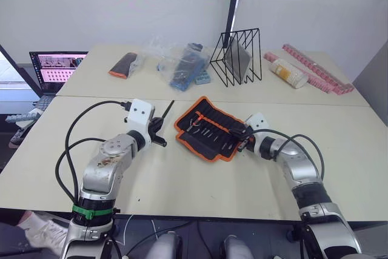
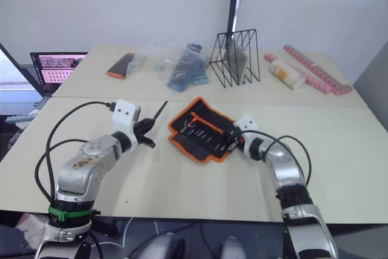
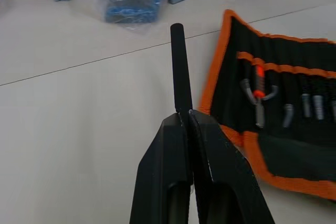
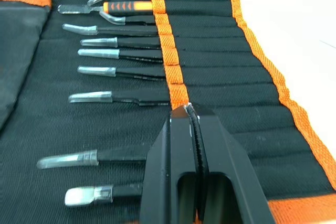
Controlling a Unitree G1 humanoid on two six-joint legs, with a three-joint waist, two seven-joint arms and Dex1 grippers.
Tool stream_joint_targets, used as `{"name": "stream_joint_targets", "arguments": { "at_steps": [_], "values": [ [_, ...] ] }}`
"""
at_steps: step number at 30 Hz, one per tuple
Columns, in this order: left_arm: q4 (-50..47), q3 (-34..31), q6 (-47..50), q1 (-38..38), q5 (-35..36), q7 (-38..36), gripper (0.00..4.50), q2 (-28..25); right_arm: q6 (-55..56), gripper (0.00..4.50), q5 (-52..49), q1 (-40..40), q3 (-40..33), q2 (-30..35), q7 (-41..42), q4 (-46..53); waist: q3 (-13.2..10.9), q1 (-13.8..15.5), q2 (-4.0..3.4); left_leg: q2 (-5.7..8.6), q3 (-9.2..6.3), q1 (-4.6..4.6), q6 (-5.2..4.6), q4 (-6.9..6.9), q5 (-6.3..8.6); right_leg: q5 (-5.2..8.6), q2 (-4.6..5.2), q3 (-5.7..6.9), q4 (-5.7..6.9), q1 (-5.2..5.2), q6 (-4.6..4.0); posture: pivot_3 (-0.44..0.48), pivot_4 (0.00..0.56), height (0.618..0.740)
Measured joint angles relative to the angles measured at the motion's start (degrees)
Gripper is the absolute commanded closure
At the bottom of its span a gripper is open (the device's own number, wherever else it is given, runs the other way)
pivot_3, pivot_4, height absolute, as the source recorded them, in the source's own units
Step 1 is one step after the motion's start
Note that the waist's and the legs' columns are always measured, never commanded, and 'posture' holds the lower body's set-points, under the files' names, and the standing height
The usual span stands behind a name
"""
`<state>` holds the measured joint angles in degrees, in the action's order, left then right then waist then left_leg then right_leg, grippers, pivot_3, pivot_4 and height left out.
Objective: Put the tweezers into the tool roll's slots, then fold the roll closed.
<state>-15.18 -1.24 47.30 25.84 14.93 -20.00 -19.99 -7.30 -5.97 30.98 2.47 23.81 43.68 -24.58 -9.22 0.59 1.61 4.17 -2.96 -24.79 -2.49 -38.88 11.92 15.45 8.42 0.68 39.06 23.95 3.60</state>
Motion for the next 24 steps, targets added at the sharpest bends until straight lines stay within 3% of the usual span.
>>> {"name": "stream_joint_targets", "arguments": {
  "at_steps": [5, 11, 14, 24],
  "values": [
    [-1.33, 3.29, 7.69, 5.23, 4.04, -3.15, 4.49, 0.29, -0.67, 4.50, -0.46, -0.61, -0.27, 0.75, 0.74, 1.04, -0.01, -0.05, 0.01, 0.00, 0.00, -0.08, 0.00, -0.01, -0.01, 0.00, 0.00, 0.00, 0.00, -0.10, 0.00, 0.000, 0.150, 0.687],
    [-0.01, 12.52, 14.25, 11.91, 4.40, -5.17, 4.49, 1.84, -0.77, 4.50, -0.49, -0.94, -0.30, 0.81, 0.72, 1.41, -0.01, -0.12, 0.02, 0.00, 0.00, -0.08, 0.00, 0.00, -0.01, 0.00, -0.02, 0.00, -0.01, -0.13, 0.01, 0.000, 0.150, 0.687],
    [3.99, 14.08, 16.37, 13.93, 4.14, -4.32, 4.49, 4.81, -0.79, 4.50, -0.49, -0.99, -0.28, 0.74, 0.61, 1.50, -0.01, -0.16, 0.02, 0.00, 0.00, -0.08, -0.01, -0.01, -0.02, 0.00, -0.02, 0.00, -0.01, -0.13, 0.01, 0.000, 0.150, 0.687],
    [9.43, 16.34, 17.74, 14.36, 3.20, -3.52, 4.49, 7.73, -0.98, 4.50, -0.89, -2.41, -0.72, 0.74, -0.22, 2.98, -0.01, -0.09, 0.02, 0.00, 0.00, -0.08, 0.00, -0.01, -0.02, 0.00, -0.01, 0.00, -0.02, -0.14, 0.01, 0.000, 0.150, 0.687]
  ]
}}
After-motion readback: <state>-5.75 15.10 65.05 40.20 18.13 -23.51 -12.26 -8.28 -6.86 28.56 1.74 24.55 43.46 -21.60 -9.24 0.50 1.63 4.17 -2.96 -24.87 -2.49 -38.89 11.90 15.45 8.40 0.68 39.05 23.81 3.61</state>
